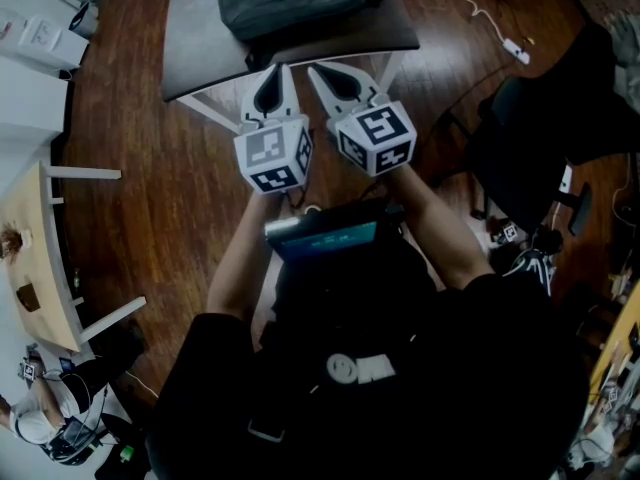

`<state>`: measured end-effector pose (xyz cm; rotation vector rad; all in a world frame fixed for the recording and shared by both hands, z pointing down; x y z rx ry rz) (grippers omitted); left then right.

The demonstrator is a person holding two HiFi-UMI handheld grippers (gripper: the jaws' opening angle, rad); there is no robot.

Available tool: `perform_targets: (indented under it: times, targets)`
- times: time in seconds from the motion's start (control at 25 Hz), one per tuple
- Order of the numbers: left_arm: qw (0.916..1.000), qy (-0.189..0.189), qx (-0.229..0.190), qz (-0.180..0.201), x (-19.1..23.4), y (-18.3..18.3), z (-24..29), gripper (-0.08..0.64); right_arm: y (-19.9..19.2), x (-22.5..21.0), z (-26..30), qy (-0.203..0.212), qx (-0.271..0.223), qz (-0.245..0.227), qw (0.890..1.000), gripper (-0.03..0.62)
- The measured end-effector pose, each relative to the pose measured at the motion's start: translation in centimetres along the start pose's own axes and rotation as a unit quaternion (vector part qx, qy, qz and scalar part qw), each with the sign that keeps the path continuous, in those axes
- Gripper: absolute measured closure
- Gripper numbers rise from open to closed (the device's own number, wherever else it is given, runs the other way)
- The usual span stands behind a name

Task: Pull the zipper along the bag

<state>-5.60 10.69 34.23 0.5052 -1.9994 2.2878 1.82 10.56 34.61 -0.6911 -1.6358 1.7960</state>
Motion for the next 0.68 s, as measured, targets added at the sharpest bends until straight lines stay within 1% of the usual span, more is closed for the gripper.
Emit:
perform_targets:
  times: [0.08,0.24,0.48,0.68]
  targets:
    - [1.0000,0.000,0.000,-0.001,0.9,0.3,-0.1,0.555,0.3,0.6,0.8,-0.001,0.000,-0.003,1.000,0.581]
    - [1.0000,0.000,0.001,-0.002,0.8,0.0,0.0,0.555,0.1,0.1,0.7,-0.004,-0.001,0.003,1.000,0.581]
    - [1.0000,0.005,0.003,0.002,-1.3,-1.4,1.4,0.555,-1.0,-2.4,-0.6,-0.005,-0.005,0.011,1.000,0.581]
    - [1.0000,0.001,0.003,0.001,-0.3,-1.1,1.2,0.555,-0.9,-1.7,0.2,-0.008,-0.006,0.012,1.000,0.581]
Point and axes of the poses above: the fingertips, and each gripper's own axes: z forward along the fingers, x to its left, y out of its top, the point moved 3 cm from there along -z, backward along the fingers, and after that the axes turned 9 degrees about -z, right-handed, at the moved point
